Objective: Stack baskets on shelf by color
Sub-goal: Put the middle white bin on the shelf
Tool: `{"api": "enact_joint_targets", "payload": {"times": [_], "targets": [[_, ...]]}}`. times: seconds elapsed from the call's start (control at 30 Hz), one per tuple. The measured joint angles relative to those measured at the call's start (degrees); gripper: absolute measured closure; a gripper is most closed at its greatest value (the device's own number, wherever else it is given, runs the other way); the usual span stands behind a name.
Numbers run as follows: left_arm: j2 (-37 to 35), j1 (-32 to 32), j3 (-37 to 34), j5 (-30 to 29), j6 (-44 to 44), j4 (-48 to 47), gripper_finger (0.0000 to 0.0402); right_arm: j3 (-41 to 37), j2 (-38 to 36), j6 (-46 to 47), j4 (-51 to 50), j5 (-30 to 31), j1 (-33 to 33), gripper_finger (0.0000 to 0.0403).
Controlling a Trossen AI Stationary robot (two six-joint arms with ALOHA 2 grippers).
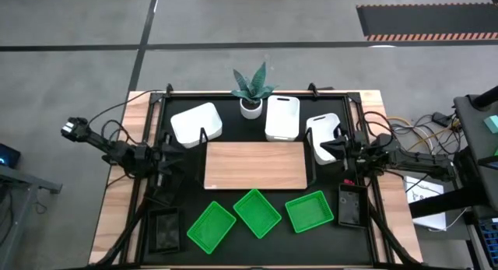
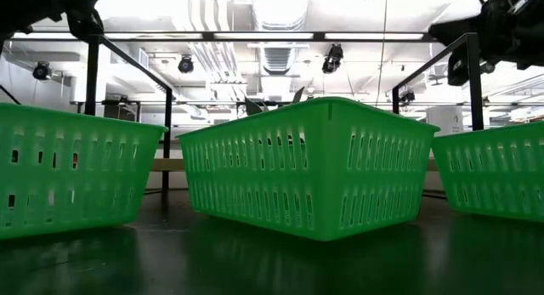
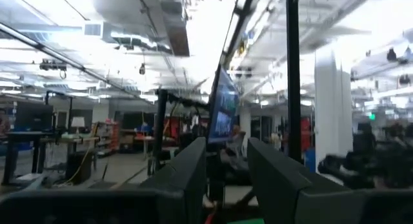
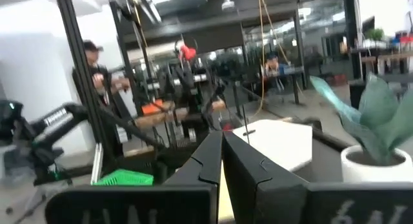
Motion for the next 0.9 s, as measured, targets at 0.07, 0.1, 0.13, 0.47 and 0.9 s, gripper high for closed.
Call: {"api": "enact_joint_targets", "payload": {"times": [0.07, 0.1, 0.13, 0.47, 0.9], "targets": [[1.16, 0.00, 0.00, 0.02, 0.00, 3.85, 0.0302, 0.17, 0.02, -1.32, 3.13, 0.02, 0.00, 0.0394], [1.60, 0.00, 0.00, 0.00, 0.00, 5.84, 0.0302, 0.19, 0.02, -2.06, 4.39, 0.02, 0.00, 0.0394], [2.04, 0.00, 0.01, 0.00, 0.01, 7.76, 0.0302, 0.18, 0.02, -2.37, 5.66, 0.03, 0.00, 0.0394], [3.87, 0.00, 0.13, -2.46, 7.17, 22.20, 0.0302, 0.27, 0.11, -5.14, 14.50, 2.37, 0.00, 0.0394], [4.11, 0.00, -0.24, -2.86, 19.93, 25.03, 0.0302, 0.33, 9.97, -11.31, 30.49, 3.44, 0.00, 0.0394]]}}
